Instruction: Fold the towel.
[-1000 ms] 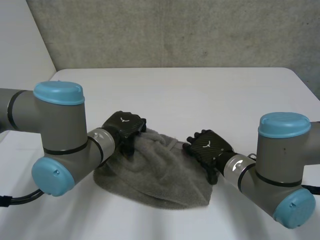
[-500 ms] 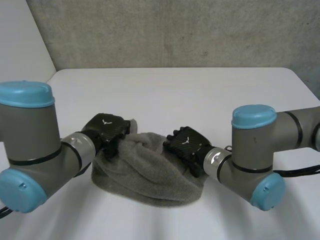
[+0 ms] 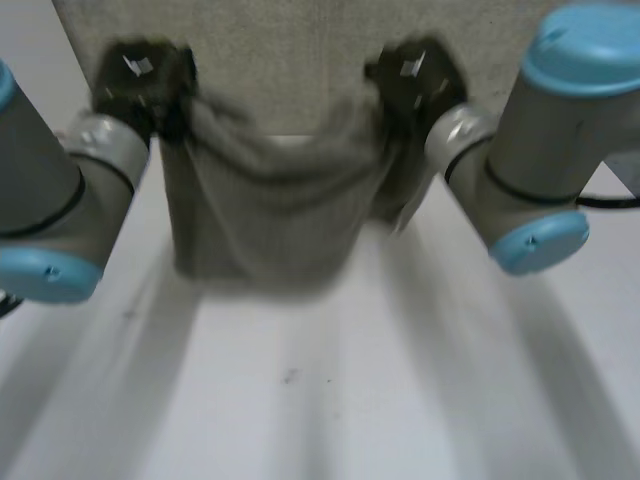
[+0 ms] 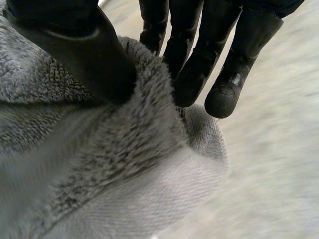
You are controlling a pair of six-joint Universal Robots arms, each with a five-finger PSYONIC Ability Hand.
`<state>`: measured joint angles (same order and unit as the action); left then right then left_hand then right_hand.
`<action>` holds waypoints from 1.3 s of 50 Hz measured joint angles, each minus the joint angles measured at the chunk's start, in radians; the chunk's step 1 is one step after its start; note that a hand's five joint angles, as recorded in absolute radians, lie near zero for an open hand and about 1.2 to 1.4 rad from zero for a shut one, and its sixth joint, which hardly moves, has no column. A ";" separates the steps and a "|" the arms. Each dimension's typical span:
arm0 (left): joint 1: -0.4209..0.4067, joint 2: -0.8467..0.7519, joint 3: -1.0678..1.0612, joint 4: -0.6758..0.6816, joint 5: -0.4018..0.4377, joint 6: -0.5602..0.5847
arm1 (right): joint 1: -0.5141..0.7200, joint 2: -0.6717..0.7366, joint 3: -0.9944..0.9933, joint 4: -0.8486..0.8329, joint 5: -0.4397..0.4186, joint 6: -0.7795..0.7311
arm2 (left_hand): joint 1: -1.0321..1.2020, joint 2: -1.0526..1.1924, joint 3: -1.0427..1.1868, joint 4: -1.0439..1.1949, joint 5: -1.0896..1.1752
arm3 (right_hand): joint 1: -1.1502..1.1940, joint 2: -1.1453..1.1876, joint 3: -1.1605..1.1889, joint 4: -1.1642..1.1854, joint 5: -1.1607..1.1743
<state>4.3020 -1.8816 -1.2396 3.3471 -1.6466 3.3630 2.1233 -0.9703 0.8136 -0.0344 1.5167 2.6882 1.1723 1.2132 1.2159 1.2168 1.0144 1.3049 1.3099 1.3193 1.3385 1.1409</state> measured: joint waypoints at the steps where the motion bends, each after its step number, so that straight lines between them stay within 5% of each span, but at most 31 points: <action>1: -0.002 0.001 0.007 0.011 -0.014 -0.011 | -0.002 -0.006 -0.003 -0.017 0.009 0.012 | 0.000 0.000 0.000 0.000 0.000 | 0.000 0.000 0.000 0.000 0.000; 9: -0.045 0.022 -0.119 0.055 -0.091 -0.142 | -0.016 -0.037 0.149 -0.027 -0.016 0.024 | 0.000 0.001 0.000 0.001 0.000 | 0.001 0.000 0.000 0.000 0.000; 19: -0.070 0.007 -0.518 0.047 -0.031 -0.154 | -0.061 -0.002 0.489 0.066 -0.067 -0.116 | 0.000 0.002 0.001 0.002 0.000 | 0.001 0.000 0.000 0.000 0.000; 28: -0.082 0.030 -0.648 0.002 -0.006 -0.150 | -0.114 -0.059 0.661 0.083 -0.060 -0.191 | 0.000 -0.002 -0.005 -0.003 0.000 | 0.001 0.000 0.000 0.000 0.000; 30: -0.094 0.062 -0.670 -0.030 -0.003 -0.150 | -0.123 -0.094 0.685 0.092 -0.061 -0.195 | -0.050 -0.110 -0.103 -0.105 -0.060 | 0.002 0.000 0.000 0.000 0.000; 34: -0.142 0.130 -0.702 -0.102 0.011 -0.150 | -0.135 -0.157 0.717 0.137 -0.065 -0.195 | -0.519 -0.579 -0.576 -0.581 -0.532 | -0.110 -0.123 -0.130 -0.151 -0.130; 37: -0.184 0.174 -0.713 -0.146 0.028 -0.150 | -0.139 -0.186 0.725 0.179 -0.066 -0.192 | -0.866 -0.907 -0.909 -0.909 -0.875 | -0.602 -0.618 -0.613 -0.631 -0.634; 41: -0.225 0.226 -0.712 -0.183 0.044 -0.149 | -0.141 -0.209 0.724 0.207 -0.065 -0.182 | -0.965 -1.012 -1.011 -1.013 -0.966 | -1.027 -1.037 -1.046 -1.060 -1.074; 48: -0.224 0.277 -0.658 -0.189 0.051 -0.148 | -0.148 -0.249 0.711 0.165 -0.064 -0.116 | -0.986 -1.034 -1.035 -1.036 -0.985 | -1.075 -1.065 -1.081 -1.085 -1.087; 55: -0.138 0.268 -0.549 -0.181 0.052 -0.148 | -0.176 -0.268 0.662 0.147 -0.069 0.001 | -0.959 -0.998 -1.001 -1.005 -0.980 | -1.076 -1.065 -1.081 -1.085 -1.087; 65: -0.084 0.117 -0.385 -0.214 0.096 -0.081 | -0.186 -0.157 0.506 0.290 -0.181 0.123 | -0.838 -0.879 -0.881 -0.883 -0.852 | -1.077 -1.065 -1.081 -1.085 -1.087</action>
<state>4.2178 -1.7648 -1.6246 3.1334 -1.5511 3.2824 1.9369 -1.1271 1.3201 0.2560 1.3357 2.8114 0.3343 0.3346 0.3350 0.3342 0.1620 0.2275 0.2447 0.2384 0.2538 0.0542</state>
